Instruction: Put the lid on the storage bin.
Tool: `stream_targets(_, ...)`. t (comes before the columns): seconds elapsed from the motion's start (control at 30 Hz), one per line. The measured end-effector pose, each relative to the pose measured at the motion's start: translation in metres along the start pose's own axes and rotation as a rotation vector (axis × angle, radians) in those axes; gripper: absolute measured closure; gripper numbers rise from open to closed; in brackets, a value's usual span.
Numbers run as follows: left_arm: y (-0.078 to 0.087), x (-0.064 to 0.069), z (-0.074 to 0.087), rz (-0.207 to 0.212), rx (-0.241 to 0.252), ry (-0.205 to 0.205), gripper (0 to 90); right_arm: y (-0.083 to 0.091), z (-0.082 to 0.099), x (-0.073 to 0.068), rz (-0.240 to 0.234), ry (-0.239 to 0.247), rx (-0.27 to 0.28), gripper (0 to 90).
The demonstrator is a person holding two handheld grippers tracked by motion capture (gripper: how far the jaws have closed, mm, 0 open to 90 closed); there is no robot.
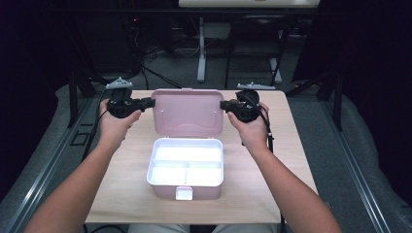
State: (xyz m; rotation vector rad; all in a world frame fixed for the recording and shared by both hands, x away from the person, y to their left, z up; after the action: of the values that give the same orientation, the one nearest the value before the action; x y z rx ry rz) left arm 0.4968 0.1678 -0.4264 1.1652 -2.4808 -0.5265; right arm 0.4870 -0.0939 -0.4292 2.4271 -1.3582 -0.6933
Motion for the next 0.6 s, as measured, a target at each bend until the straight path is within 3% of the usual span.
stream_targets(0.6,0.024,0.016,0.006,0.026,0.002,-0.040,80.0,0.022,0.006,-0.014,-0.029,0.047,0.033,82.2)
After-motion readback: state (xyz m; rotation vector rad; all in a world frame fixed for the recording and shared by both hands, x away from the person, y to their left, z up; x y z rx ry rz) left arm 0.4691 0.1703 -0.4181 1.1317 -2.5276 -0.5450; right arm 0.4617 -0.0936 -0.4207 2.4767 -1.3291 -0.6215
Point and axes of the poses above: each handheld gripper's, and its own axes: y roughly backward along the jaws, z roughly out of its underside, x roughly to its right, the point moved 9 cm from there along -y, roughly forward along the jaws, and after that the axes turned 1 degree about y, right-handed, at the moved point
